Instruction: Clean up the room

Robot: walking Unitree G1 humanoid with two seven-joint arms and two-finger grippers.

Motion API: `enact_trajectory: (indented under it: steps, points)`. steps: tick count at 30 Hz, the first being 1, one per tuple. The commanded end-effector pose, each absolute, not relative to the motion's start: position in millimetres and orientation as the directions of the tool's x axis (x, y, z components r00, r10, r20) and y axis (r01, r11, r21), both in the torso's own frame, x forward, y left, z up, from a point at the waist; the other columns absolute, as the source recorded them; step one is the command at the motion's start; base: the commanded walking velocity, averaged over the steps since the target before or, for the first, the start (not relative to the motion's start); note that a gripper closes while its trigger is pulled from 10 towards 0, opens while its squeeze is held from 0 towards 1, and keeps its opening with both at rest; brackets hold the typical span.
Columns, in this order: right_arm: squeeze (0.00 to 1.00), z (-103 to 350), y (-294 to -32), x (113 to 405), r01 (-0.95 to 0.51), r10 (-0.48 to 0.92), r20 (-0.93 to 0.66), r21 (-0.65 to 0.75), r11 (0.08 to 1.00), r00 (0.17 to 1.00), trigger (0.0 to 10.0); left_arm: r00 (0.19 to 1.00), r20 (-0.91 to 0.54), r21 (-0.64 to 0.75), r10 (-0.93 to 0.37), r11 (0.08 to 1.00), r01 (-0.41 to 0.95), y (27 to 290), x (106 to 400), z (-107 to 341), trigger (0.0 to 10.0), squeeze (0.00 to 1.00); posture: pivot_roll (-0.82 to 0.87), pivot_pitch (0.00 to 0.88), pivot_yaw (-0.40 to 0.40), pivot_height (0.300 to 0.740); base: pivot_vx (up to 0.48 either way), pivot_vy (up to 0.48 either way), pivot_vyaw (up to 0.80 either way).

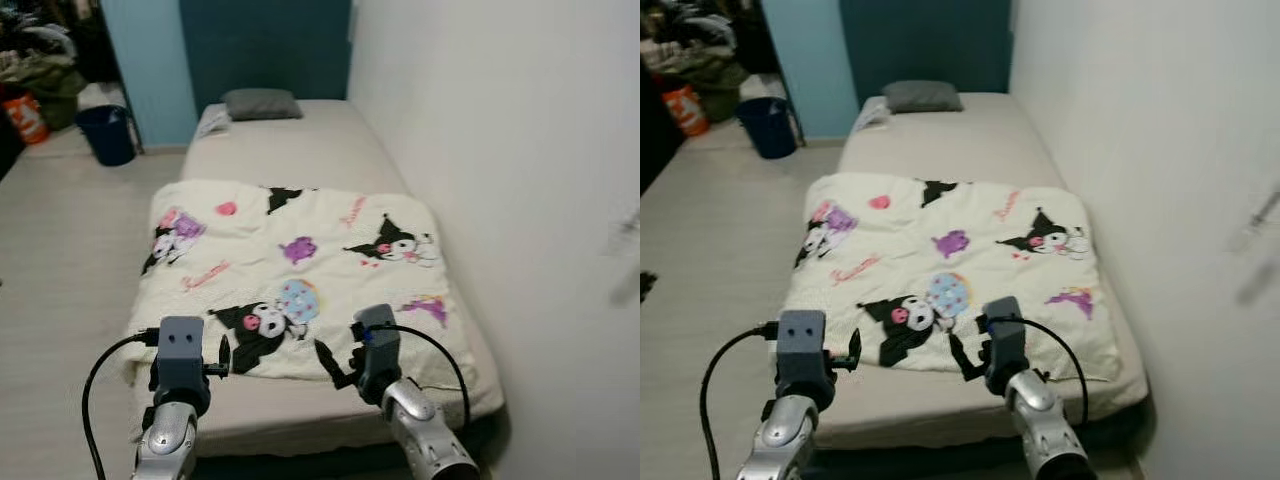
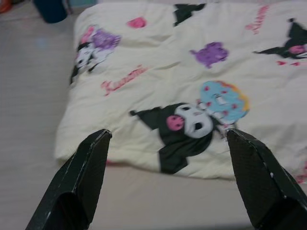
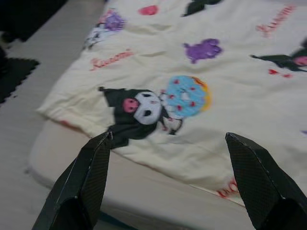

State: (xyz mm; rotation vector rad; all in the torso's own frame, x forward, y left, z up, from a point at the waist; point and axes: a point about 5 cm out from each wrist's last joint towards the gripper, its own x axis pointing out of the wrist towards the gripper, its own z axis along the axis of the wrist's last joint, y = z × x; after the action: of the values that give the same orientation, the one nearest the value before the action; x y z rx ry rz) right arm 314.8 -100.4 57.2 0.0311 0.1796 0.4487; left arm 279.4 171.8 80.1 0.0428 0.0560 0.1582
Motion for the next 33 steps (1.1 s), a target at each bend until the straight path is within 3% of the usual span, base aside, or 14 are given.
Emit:
enact_trajectory:
  steps: [1, 25, 33]
  points:
    - [0.00, 58.4, -94.4, 315.4, -0.437, 0.445, -0.156, 0.084, 0.896, 0.882, 10.0, 0.979, -0.067, 0.049, 0.191, 0.981, -0.188, 177.1, 276.1, 75.2, 10.0, 0.00, -0.02, 0.128, -0.051, 0.740, 0.000, 0.000, 0.00]
    - [0.00, 55.9, -91.3, 316.5, -0.436, 0.444, -0.178, 0.087, 0.896, 0.878, 10.0, 0.986, -0.091, 0.059, 0.140, 0.989, -0.135, 177.7, 273.1, 71.2, 10.0, 0.00, -0.01, 0.136, -0.049, 0.740, 0.000, 0.000, 0.00]
    - [0.00, 54.5, -91.7, 315.5, -0.435, 0.444, -0.179, 0.087, 0.896, 0.878, 10.0, 0.989, -0.085, 0.052, 0.122, 0.992, -0.118, 175.9, 272.6, 72.2, 10.0, 0.00, -0.01, 0.138, -0.048, 0.740, 0.333, 0.000, 0.00]
